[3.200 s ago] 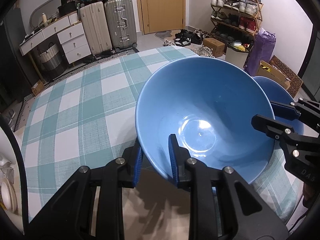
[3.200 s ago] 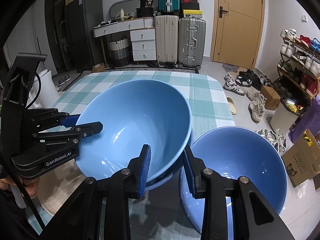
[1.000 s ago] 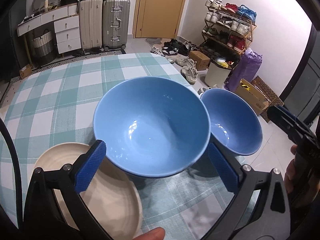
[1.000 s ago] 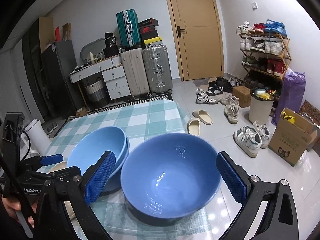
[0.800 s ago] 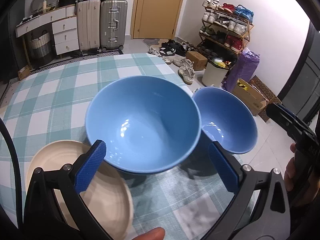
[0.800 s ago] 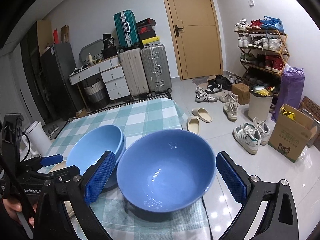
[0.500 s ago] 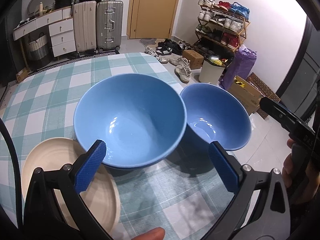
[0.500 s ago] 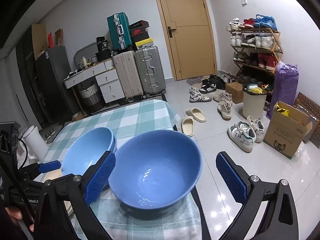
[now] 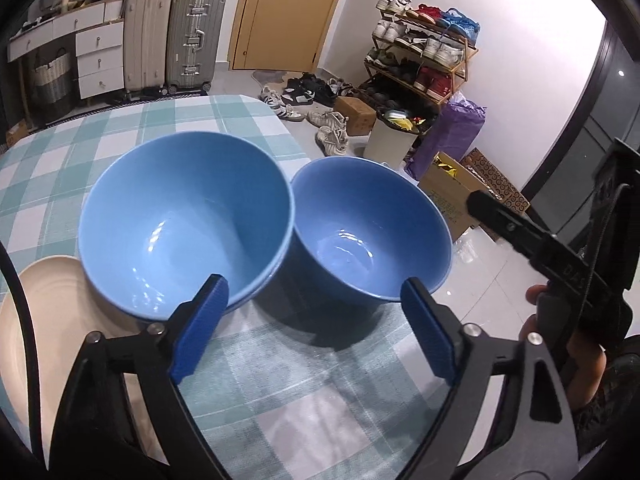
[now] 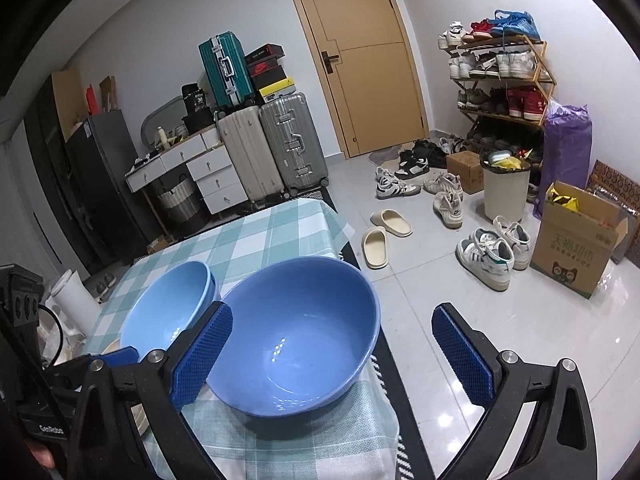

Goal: Organize plates and bowls
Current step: 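Move both tools toward the remaining single blue bowl, then close the left tool on the single blue bowl rim while the right tool grips it too, then lift the blue bowl with both tools and carry it over the nested bowls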

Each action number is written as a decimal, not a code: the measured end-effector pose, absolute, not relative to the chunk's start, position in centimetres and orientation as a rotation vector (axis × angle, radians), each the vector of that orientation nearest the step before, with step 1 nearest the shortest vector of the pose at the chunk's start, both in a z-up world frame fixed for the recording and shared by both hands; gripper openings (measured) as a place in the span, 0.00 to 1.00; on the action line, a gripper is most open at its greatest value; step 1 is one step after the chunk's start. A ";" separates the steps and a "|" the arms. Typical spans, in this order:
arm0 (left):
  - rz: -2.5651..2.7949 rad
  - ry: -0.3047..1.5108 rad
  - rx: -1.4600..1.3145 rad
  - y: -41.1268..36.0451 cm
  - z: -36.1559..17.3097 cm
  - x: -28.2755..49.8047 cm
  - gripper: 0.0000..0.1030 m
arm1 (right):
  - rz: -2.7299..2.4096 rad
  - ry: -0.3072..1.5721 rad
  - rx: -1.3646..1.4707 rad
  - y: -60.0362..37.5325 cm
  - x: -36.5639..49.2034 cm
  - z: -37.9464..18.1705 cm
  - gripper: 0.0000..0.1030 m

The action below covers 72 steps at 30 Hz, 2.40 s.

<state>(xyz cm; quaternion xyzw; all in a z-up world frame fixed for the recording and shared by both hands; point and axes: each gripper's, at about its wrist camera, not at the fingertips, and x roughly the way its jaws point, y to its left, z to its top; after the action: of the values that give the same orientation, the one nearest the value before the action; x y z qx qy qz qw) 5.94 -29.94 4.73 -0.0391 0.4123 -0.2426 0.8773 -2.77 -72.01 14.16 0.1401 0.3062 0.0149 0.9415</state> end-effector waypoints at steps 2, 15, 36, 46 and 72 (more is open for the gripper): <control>-0.507 0.862 -0.082 -30.4 4.8 5.8 0.72 | 0.046 0.636 0.300 -72.2 -2.5 13.7 0.97; -0.532 0.931 -0.099 -32.9 4.2 5.6 0.58 | 0.055 0.694 0.352 -72.9 -1.3 11.7 0.77; -0.473 0.953 -0.101 -35.4 0.7 9.5 0.33 | 0.050 0.761 0.369 -72.6 -0.2 8.7 0.35; -0.492 0.951 -0.104 -35.1 0.2 10.4 0.28 | 0.028 0.767 0.351 -72.7 -0.1 8.4 0.25; -0.492 0.835 -0.035 -34.2 4.7 7.2 0.28 | 0.029 0.672 0.295 -72.7 -1.5 11.7 0.25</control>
<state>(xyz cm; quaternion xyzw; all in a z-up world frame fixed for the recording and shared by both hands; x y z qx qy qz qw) 7.20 -34.20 4.68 -0.0171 0.4013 -0.2363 0.8848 -1.48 -72.65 11.69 0.1441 0.3287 0.0142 0.9333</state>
